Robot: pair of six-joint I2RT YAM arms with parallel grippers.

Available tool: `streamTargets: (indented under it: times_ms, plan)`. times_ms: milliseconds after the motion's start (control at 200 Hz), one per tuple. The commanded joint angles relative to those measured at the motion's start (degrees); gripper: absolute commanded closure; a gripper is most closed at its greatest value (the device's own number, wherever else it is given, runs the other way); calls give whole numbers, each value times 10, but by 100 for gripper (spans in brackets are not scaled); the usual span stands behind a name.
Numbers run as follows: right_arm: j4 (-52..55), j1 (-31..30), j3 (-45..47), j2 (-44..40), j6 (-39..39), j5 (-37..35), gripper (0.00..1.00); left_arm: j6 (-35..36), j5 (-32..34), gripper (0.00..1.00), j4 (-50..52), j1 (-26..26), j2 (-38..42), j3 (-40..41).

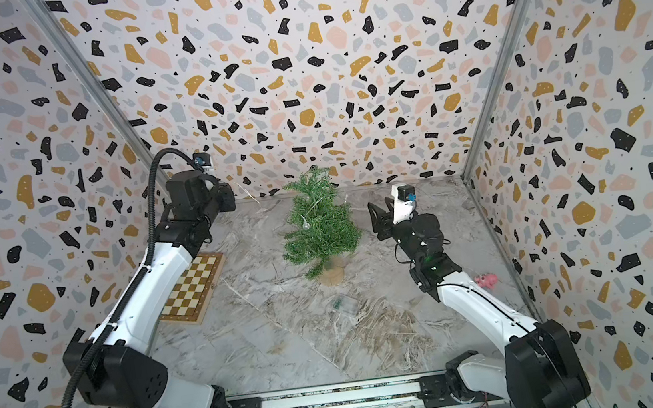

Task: Wrap string light around the christmas tree
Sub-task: Wrap the light string around the Christmas tree.

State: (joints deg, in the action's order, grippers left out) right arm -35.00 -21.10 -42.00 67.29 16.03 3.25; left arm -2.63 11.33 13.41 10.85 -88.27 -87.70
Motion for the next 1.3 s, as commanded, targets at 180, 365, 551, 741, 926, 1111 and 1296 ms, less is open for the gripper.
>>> streamTargets:
  times_ms: [180,365,551,741,926,1111,1296]
  plan:
    - [-25,30,-7,-9,46,-16,44,-45,-83,100,-53,-11,-66,-104]
    - [-9,31,-102,75,39,24,44,-102,-186,100,-93,-9,-127,-163]
    - [-12,64,-211,182,16,95,45,-148,-234,100,-165,-5,-187,-218]
    - [-3,87,-359,308,-10,225,45,-170,-274,100,-220,15,-246,-291]
    - [42,84,-453,378,-47,262,45,-157,-294,100,-229,46,-277,-345]
    - [39,84,-476,400,-73,280,42,-157,-294,100,-233,59,-298,-380]
    - [40,84,-527,450,-92,331,34,-189,-299,100,-255,66,-326,-411]
